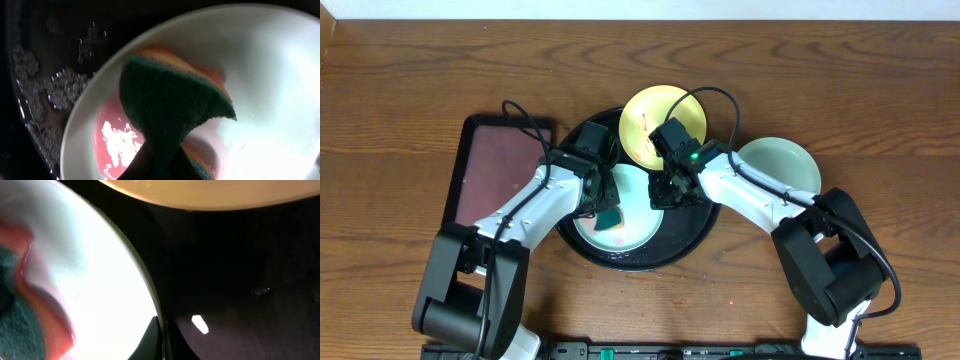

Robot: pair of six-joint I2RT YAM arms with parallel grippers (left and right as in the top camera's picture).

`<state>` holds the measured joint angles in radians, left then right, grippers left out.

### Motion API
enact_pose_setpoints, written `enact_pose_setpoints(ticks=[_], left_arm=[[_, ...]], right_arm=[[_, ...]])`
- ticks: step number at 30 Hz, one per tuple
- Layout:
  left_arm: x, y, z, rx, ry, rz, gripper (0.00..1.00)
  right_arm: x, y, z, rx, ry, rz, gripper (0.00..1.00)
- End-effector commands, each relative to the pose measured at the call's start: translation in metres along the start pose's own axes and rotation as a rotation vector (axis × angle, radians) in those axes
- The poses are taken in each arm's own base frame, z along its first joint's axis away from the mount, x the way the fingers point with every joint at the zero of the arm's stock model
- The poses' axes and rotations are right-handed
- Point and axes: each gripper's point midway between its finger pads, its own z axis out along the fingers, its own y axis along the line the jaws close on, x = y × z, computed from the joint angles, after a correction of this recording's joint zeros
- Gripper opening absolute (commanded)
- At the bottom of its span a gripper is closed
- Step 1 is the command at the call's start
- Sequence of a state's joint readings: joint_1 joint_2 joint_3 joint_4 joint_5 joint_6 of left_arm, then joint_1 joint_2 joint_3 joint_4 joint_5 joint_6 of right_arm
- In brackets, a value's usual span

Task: Clean dirty plates on tray and stack at the side
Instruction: 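Scrub the lower green plate with the sponge in the left gripper, then lift the second green plate with the right gripper and stack it on the first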

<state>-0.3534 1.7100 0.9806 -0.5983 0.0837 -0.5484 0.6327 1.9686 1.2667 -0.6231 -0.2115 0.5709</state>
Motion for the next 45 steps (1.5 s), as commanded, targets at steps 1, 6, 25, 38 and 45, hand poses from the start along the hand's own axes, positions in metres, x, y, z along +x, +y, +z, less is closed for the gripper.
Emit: enact_pose_setpoints(ticks=[1, 6, 25, 38, 45], left_arm=[[0.038, -0.023, -0.001, 0.183, 0.191, 0.136, 0.07], [0.061, -0.061, -0.019, 0.455, 0.286, 0.308, 0.08], [-0.058, 0.036, -0.027, -0.227, -0.22, 0.036, 0.07], [-0.072, 0.064, -0.113, -0.272, -0.139, -0.066, 0.08], [-0.086, 0.113, -0.115, -0.284, -0.132, -0.223, 0.07]], right_arm=[[-0.006, -0.006, 0.001, 0.026, -0.014, 0.02, 0.01], [-0.006, -0.006, 0.001, 0.025, -0.014, 0.02, 0.01], [-0.006, -0.006, 0.001, 0.025, -0.013, 0.019, 0.01], [-0.006, 0.009, -0.001, -0.044, -0.001, -0.079, 0.01], [-0.015, 0.029, -0.025, -0.111, -0.04, -0.228, 0.01]])
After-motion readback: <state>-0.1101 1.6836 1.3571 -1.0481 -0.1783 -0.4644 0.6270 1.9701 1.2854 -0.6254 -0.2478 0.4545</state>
